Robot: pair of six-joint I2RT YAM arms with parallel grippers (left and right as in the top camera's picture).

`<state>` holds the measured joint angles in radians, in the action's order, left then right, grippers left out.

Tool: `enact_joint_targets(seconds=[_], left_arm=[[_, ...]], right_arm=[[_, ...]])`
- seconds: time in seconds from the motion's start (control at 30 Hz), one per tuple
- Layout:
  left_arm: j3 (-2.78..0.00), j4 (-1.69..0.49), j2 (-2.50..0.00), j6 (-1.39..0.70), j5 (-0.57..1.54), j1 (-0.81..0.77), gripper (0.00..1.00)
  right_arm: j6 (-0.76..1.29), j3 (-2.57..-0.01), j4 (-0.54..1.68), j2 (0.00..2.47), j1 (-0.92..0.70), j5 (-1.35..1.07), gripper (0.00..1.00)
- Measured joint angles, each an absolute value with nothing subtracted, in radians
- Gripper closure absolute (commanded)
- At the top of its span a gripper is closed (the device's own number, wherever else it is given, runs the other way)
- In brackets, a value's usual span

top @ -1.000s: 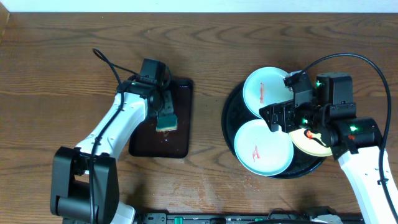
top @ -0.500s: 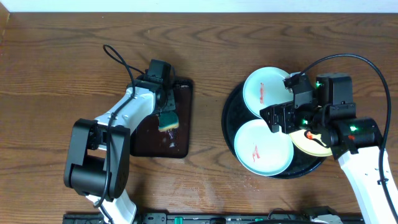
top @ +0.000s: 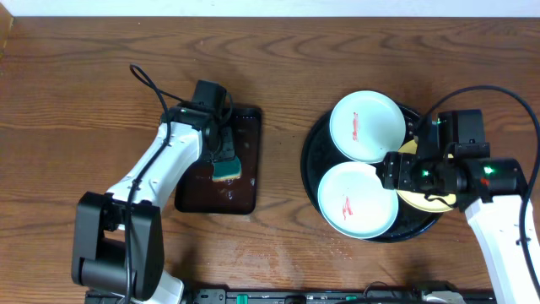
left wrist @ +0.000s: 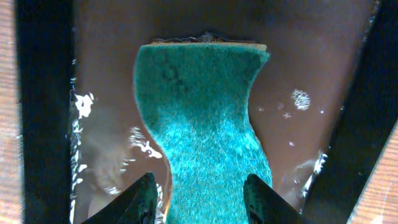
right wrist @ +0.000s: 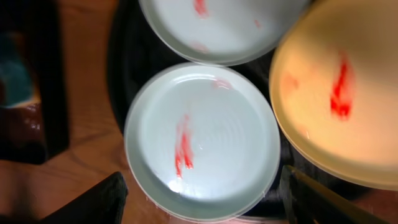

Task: Clean dirty plates on tray and stack at the side
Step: 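Grasp the green sponge with the left gripper and lift it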

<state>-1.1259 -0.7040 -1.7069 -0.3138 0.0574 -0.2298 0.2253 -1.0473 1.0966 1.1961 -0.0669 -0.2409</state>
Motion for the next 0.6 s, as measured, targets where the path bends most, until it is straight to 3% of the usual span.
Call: enact_joint_targets(seconds=[0.1,0.13,0.2,0.23,0.47,0.6], left_arm=[[-1.093,-0.655,-1.734,-0.317,0.07,-0.23,0.56],[-1.081,-0.638,-1.749,-0.317,0.076,-0.23,0.62],[-1.065,-0.607,-1.791,-0.318,0.096,-0.23,0.88],[-1.065,-0.594,-1.803,-0.32,0.109,-0.228,0.92],[-1.079,-0.596,-1.819,-0.321,0.17,-0.223,0.93],[-1.128,-0.684,-1.825,-0.321,0.17,-0.224,0.92]], right_arm=[[0.231,-1.047,1.166,1.238,-0.06,-0.231,0.25],[0.231,-1.047,1.181,1.252,-0.06,-0.231,0.27],[0.231,-1.045,1.211,1.273,-0.06,-0.229,0.3],[0.231,-1.042,1.219,1.28,-0.06,-0.228,0.3],[0.23,-0.958,1.193,1.294,-0.06,-0.228,0.29],[0.231,-0.849,1.078,1.296,-0.06,-0.228,0.36]])
